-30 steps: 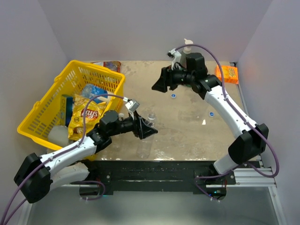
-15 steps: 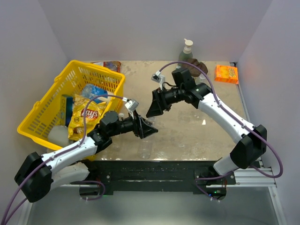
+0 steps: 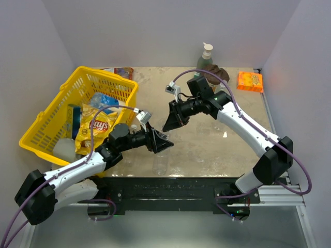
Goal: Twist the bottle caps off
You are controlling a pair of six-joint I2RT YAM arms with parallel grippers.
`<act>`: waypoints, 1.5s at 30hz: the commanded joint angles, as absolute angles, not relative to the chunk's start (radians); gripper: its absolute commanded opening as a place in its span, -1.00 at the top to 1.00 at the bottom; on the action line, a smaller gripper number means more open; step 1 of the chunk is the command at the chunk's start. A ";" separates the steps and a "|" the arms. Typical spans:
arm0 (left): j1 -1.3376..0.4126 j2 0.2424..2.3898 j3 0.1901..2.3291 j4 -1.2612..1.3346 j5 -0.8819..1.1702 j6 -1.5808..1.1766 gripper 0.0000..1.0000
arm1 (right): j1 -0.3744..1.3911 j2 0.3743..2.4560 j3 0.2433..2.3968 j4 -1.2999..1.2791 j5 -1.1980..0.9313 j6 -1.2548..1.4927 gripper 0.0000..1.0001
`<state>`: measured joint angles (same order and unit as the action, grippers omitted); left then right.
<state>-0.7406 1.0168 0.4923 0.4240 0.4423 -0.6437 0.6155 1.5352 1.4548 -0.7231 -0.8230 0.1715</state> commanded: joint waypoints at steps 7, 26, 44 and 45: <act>-0.736 0.994 0.514 0.404 0.336 -0.630 -0.65 | 0.621 1.486 1.531 -0.683 -0.643 0.206 1.00; -0.733 0.813 0.491 0.232 0.081 -0.581 -0.99 | 0.502 1.482 1.456 -0.233 0.017 0.112 1.00; -0.732 0.954 0.581 0.265 0.101 -0.535 -0.99 | 0.522 1.772 1.608 -0.166 0.055 -0.034 1.00; -0.732 0.954 0.581 0.265 0.101 -0.535 -0.99 | 0.526 1.779 1.612 -0.185 0.058 -0.038 1.00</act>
